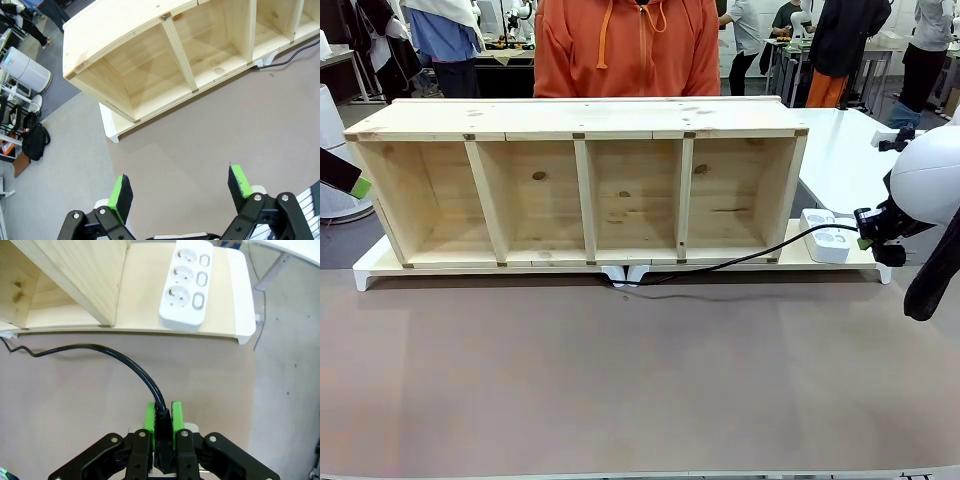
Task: Perform cable management.
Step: Pull the grasped Power Cable to the location of the Power Strip.
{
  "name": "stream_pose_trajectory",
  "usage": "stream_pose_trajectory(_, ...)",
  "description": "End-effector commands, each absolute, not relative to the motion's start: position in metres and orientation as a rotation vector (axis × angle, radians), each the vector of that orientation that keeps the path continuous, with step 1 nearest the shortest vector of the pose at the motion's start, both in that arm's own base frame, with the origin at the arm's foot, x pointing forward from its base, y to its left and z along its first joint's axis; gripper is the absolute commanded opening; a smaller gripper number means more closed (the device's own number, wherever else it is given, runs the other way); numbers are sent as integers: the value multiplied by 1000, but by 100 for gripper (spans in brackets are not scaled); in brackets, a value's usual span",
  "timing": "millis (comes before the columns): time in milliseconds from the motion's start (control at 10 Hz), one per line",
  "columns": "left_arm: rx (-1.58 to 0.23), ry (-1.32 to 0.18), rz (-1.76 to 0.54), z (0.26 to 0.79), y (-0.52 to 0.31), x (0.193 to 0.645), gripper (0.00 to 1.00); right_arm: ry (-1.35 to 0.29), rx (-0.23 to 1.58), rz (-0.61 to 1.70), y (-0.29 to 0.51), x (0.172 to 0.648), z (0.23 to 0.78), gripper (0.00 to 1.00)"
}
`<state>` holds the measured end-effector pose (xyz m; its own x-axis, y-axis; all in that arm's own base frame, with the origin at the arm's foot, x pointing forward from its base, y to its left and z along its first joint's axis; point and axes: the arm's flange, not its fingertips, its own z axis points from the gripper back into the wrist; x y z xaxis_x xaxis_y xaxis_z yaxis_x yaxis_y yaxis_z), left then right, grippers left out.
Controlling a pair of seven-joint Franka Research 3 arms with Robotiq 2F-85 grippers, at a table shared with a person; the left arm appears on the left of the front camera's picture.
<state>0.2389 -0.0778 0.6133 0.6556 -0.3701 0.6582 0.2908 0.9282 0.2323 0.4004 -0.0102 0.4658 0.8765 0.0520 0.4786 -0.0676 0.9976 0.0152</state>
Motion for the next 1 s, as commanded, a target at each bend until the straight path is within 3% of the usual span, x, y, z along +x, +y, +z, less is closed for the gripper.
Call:
stream_pose_trajectory(0, 109, -773, -371, 613, -78, 240, 100, -504, 46, 39, -10, 406, 480, 16)
stream_pose_trajectory(900, 109, -773, -371, 613, -78, 240, 100, -510, 35, 60, -8, 407, 485, 16)
